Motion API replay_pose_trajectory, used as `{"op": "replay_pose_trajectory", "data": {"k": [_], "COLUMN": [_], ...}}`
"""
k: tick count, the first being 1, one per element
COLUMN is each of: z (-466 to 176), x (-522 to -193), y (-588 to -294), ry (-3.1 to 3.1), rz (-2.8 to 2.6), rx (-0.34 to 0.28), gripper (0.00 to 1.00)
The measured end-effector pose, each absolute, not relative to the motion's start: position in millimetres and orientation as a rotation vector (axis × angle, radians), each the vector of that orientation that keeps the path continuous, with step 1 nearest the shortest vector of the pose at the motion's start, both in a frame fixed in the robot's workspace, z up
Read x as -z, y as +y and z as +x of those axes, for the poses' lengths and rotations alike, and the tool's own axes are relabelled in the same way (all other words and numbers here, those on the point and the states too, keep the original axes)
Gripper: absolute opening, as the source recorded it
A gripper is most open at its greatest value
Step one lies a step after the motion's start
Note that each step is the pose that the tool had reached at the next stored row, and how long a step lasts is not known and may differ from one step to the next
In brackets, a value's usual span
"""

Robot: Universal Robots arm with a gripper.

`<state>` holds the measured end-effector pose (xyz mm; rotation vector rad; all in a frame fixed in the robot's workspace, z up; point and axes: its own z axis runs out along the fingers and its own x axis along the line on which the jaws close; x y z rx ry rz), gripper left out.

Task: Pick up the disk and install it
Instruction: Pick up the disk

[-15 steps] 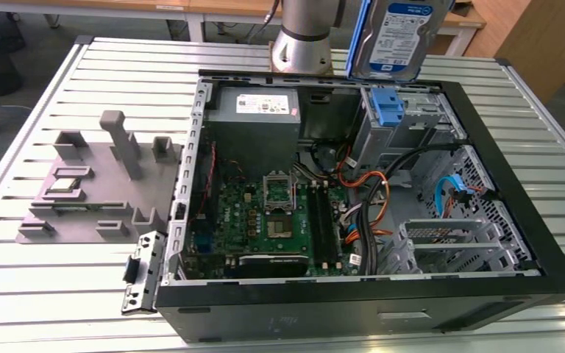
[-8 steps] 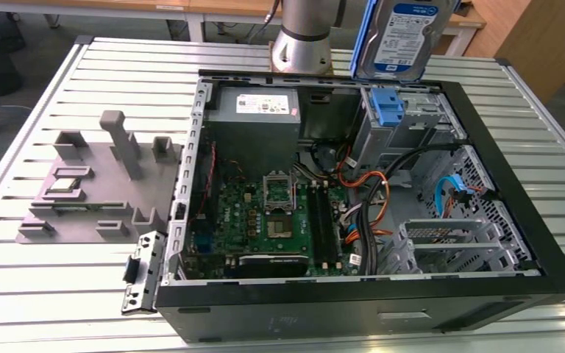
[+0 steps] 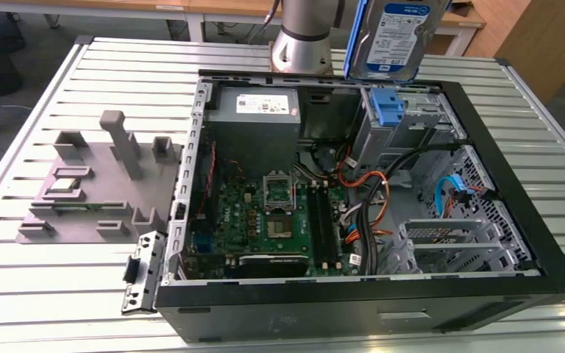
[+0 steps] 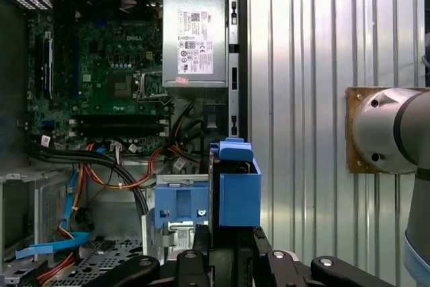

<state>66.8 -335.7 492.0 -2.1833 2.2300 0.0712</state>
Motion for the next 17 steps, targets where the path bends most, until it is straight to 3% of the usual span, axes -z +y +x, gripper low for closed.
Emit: {"op": "replay_pose_trajectory", "data": {"k": [17], "z": [26.3], "x": [-491.2], "y": [-341.8], "ry": [2.217], "rz": [-2.172], "rx": [-0.045], "gripper": [0.35]}}
